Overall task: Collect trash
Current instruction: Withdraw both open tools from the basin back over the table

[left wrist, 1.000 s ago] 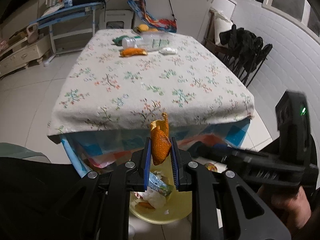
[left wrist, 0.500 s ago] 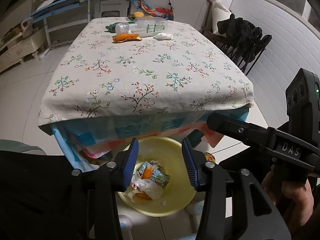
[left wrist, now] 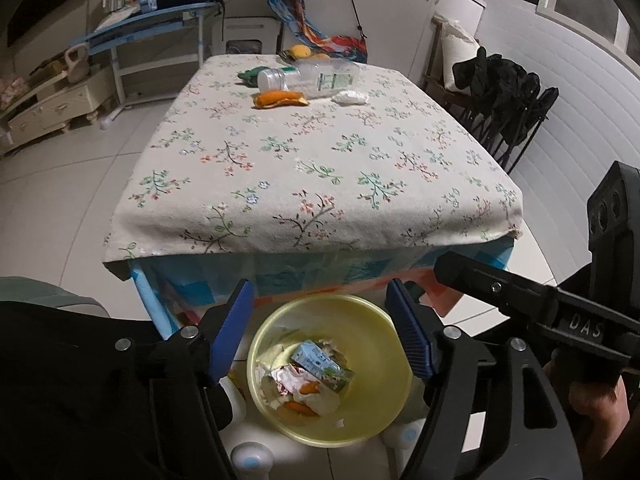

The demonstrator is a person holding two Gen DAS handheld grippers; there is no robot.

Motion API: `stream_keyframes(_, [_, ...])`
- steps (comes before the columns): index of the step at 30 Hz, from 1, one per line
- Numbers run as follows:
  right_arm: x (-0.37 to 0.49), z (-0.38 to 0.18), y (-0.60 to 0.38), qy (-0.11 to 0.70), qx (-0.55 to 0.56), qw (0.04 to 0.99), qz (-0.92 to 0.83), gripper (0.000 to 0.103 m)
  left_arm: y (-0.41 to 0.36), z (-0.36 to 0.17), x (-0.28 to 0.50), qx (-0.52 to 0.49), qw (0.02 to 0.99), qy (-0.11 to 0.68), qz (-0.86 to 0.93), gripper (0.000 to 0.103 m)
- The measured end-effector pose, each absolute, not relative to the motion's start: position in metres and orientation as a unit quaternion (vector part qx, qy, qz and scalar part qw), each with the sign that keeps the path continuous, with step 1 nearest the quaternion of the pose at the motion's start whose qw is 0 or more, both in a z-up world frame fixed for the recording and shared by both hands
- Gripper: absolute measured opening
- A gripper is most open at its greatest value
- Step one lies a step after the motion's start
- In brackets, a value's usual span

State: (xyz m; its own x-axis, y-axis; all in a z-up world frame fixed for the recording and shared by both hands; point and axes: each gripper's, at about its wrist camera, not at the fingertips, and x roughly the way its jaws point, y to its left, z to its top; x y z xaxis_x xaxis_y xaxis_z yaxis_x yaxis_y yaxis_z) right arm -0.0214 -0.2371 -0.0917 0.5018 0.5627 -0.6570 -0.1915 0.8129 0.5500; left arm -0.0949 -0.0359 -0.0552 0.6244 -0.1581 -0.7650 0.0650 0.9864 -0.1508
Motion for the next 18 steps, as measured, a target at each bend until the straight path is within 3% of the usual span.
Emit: stream_keyframes(18, [-0.022,-0.08,-0.231,0.423,0.18,0.862,0.215,0.077,-0.028,-0.044,-0.086,-0.055,0.912,0.405,-0.04,0.076])
